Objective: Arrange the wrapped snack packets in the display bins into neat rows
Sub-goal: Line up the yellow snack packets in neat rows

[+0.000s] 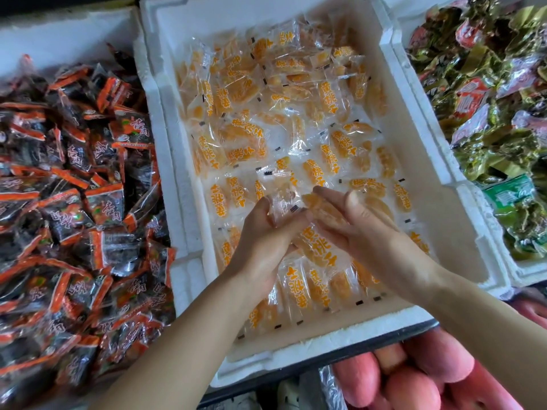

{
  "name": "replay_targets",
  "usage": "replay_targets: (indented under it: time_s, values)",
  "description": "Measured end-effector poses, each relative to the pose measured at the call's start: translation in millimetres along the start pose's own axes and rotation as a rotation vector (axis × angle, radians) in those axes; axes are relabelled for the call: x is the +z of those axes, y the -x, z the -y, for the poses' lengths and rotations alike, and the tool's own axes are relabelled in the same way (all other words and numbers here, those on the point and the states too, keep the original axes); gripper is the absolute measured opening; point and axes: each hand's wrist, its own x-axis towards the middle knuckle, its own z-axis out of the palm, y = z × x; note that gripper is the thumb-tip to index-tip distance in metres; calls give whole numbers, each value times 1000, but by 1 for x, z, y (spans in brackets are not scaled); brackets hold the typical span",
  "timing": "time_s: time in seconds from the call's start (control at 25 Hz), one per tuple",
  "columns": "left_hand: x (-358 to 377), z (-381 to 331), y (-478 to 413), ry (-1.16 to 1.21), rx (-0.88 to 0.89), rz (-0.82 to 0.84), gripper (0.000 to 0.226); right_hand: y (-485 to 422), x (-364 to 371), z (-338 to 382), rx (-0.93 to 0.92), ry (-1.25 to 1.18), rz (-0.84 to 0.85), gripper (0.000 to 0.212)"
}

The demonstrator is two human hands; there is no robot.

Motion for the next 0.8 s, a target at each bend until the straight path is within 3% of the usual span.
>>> replay_targets:
  time_s: [0.04,0.12,0.16,0.2,0.28,0.36,0.44,0.56,0.68,0.8]
  values:
    - [-3,2,1,-29,3,-8,70,-3,1,1,21,-53,-28,55]
    - [-10,6,-1,-102,64,-57,47,-8,1,2,77,-103,-122,42]
    - [-14,4,2,-160,109,-88,32,-10,1,2,119,-91,-154,45]
    - [-21,0,4,-241,160,-126,31,-13,0,1,165,-53,-178,49]
    - [-35,-11,11,-363,239,-167,39,-21,-3,-4,221,32,-247,50]
    - [-53,-22,18,-401,279,-224,67,-31,-2,-10,234,102,-348,45]
    - [-71,-29,20,-379,301,-317,75,-43,8,-15,189,194,-392,30]
    - [-92,-35,23,-345,311,-412,73,-63,37,-21,114,340,-335,12]
    - [-106,-37,28,-315,304,-455,69,-89,67,-33,66,485,-263,19]
    - [-116,-33,32,-248,300,-470,44,-104,87,-45,98,655,-153,32]
